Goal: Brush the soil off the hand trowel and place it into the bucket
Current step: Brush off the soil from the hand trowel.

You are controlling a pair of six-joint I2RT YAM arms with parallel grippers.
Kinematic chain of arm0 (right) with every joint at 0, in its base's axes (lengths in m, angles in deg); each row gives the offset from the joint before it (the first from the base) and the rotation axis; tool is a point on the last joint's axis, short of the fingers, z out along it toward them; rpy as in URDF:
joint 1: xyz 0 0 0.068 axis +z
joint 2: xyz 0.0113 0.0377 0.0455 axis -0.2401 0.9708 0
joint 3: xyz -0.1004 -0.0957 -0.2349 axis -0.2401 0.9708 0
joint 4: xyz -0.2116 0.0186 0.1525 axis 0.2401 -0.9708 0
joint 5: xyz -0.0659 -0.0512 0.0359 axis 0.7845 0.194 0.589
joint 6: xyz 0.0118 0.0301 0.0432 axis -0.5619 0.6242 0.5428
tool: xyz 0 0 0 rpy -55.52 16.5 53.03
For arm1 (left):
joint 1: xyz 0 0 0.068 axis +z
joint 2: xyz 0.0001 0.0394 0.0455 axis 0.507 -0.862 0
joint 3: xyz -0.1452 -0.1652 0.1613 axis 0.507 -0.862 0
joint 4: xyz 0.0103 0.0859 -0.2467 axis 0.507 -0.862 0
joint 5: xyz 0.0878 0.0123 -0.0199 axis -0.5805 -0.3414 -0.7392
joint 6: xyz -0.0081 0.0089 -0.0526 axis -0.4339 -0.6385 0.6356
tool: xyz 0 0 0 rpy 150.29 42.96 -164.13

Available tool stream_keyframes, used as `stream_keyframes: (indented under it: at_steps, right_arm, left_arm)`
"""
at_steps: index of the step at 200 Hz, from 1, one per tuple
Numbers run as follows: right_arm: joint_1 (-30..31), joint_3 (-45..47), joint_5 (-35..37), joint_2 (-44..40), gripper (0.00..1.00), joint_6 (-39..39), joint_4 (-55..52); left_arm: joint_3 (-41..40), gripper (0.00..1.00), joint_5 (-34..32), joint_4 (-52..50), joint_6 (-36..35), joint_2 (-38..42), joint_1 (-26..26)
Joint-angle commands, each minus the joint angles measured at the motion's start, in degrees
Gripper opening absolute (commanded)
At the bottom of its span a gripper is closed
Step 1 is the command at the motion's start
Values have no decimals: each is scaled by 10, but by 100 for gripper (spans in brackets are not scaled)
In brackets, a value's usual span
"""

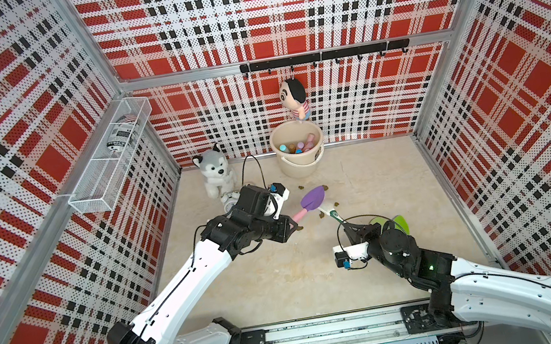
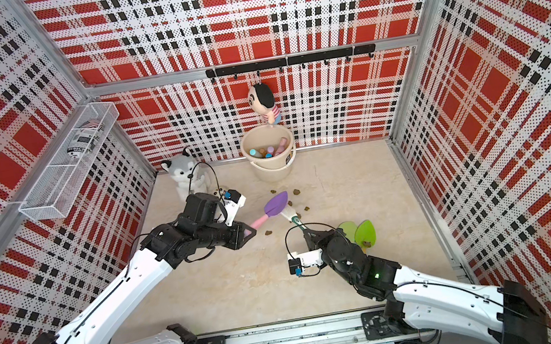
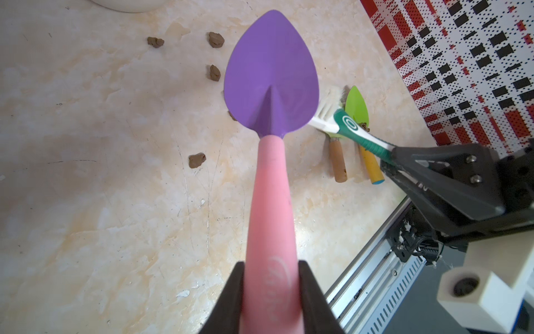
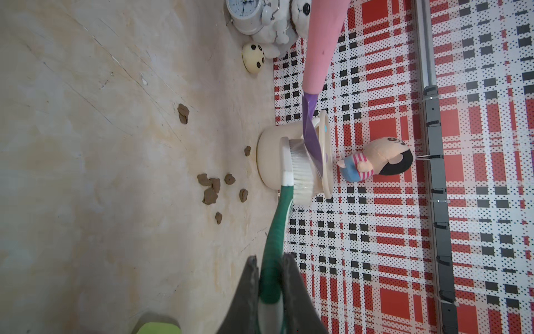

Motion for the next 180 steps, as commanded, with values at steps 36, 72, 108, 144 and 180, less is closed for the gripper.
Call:
stream_keyframes:
  at_steps: [36, 72, 108, 144, 180]
  right_arm:
    - [-39, 26, 54, -4, 0, 53, 34]
    - [-29, 6, -8, 10, 0, 77, -43]
    - [14, -16, -52, 20, 0, 26, -68]
    - [23, -42, -54, 30, 0, -29, -42]
    - [18, -49, -9, 51, 0, -68, -2]
  left_arm:
    - [13, 0, -17, -8, -4, 8, 2]
    - [19, 0, -19, -8, -4, 13, 12]
    - [16, 0, -15, -6, -1, 13, 11]
    - [14, 0, -6, -5, 0, 6, 1]
    - [12, 0, -19, -3, 2, -1, -16]
